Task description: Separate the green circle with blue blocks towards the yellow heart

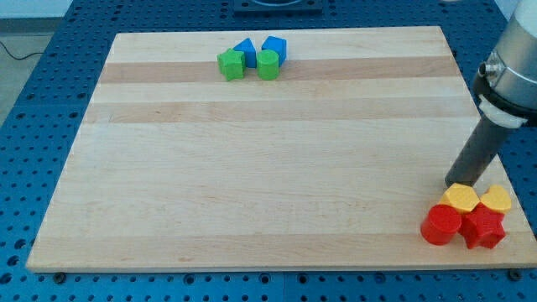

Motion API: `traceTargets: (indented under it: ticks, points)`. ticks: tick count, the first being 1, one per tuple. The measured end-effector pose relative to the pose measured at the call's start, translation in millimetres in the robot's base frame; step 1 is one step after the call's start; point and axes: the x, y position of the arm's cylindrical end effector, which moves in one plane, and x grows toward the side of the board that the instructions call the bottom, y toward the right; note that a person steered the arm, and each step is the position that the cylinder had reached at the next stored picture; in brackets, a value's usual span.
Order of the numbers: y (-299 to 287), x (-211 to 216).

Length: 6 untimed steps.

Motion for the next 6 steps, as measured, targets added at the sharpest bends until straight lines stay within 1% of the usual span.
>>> traceTargets:
  ticks: [1, 2, 3, 4, 5, 6]
  points:
    - [-18.5, -18.5]
    - [-69.4, -69.0]
    - [-182.9, -71.7]
    - [-330.2, -110.3]
    - [-442.3, -187.5]
    - [-467.2, -261.3]
